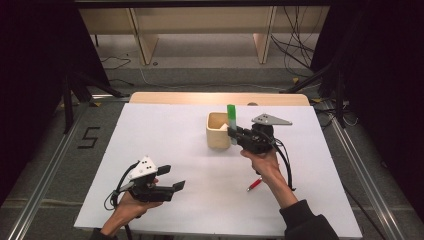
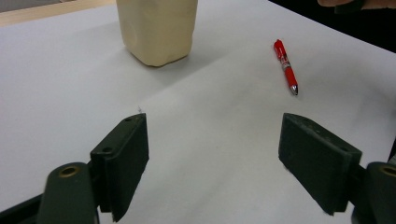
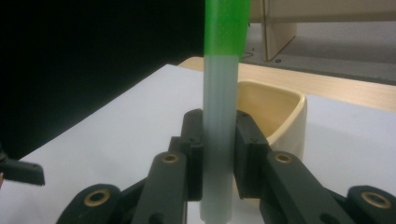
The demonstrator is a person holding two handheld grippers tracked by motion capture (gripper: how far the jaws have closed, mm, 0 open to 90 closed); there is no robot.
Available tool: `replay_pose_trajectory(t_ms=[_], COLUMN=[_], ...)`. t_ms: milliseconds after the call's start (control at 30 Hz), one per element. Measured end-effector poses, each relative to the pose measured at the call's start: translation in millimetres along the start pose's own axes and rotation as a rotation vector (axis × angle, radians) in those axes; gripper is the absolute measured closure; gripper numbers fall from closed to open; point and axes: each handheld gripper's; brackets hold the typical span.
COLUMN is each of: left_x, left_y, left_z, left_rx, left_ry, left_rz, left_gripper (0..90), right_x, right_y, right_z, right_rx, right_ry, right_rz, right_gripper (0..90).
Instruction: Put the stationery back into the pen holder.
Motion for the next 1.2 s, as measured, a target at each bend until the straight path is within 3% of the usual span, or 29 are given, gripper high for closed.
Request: replay_pose_trajectory(t_ms=[500,967,1200], left_x=[-6.7,-8.9,-8.7], left_y=[-1.2,-3.9,-4.6], left_z=[3.9,6.6,7.9], left_rx=[0.038,0.04,0.044], left_ry=[0.022,0.005,0.005], left_rz=[-0.019,-0.038,-0.04], left_gripper=[23.3,23.3,23.3], right_x=[26.3,22.0,20.4], right_y=[39.9,64.8,72.6], right_z=[-13.5,-21.7,-21.7], right_rx=[-0.068,-0.113,-0.129], right_ry=[0.027,0.065,0.058], right_rz=[0.001,0.023,0.036], right_gripper=[76.9,76.8,76.8])
Point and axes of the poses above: each handheld gripper's, and its own axes: y roughly forward along the jaws, x roughly out of its top, z roughly to its left, and after that the axes turned 12 degrees about -y, right-handed
